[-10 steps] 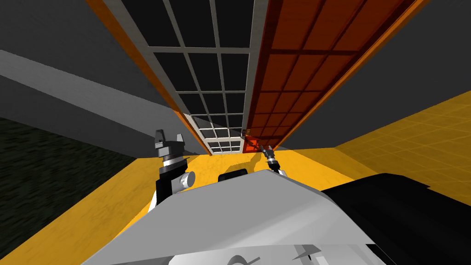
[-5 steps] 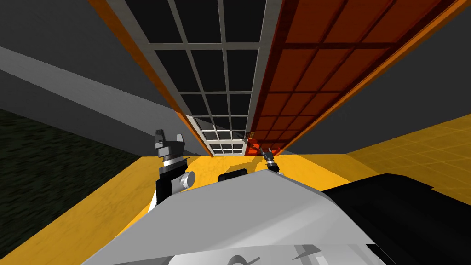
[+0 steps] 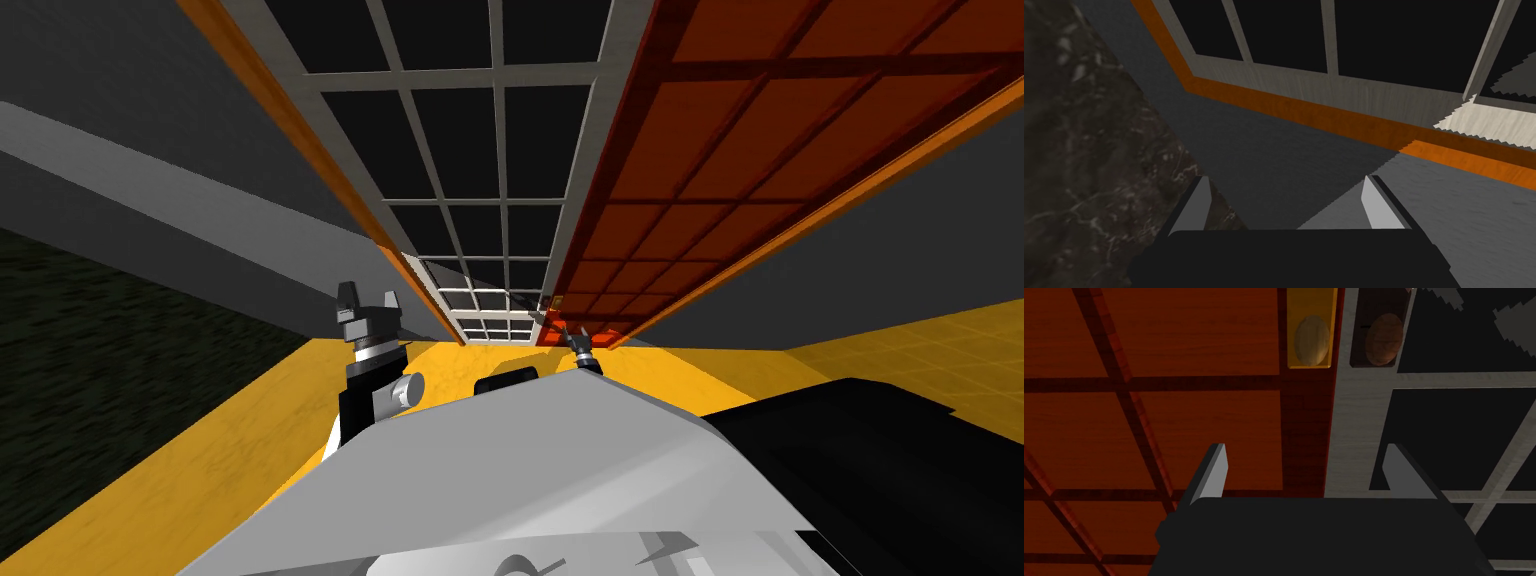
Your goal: Pull the door open
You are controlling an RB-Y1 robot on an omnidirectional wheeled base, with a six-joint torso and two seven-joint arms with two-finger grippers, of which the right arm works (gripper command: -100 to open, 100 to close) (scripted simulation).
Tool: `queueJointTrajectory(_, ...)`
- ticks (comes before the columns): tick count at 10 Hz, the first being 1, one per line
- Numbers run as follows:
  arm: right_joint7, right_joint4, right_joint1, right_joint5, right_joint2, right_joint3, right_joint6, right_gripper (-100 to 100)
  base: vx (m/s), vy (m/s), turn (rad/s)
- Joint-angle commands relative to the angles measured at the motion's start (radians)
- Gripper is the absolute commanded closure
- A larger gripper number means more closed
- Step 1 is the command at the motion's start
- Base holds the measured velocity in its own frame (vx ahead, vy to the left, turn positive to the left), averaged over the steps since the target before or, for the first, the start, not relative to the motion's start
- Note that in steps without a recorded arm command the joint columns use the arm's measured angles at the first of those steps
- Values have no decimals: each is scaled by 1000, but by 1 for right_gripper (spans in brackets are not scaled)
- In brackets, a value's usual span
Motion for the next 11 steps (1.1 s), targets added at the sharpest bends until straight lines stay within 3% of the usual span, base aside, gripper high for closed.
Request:
queueJointTrajectory(1, 24, 30, -10, 10, 7, -15, -9, -100, 173, -24, 72)
queueJointTrajectory(2, 14, 16, -6, 7, 5, -9, -4, -100, 75, -10, 16)
queueJointTrajectory(3, 27, 29, 9, -5, -20, -16, 2, -100, -72, -22, -81)
queueJointTrajectory(6, 46, 48, 32, -28, -56, -26, 13, -100, -168, 13, -57)
queueJointTrajectory(9, 85, 82, 67, -74, -103, -41, 35, -100, -188, 6, -70)
queueJointTrajectory(11, 112, 104, 85, -105, -122, -48, 50, -100, -170, -4, -63)
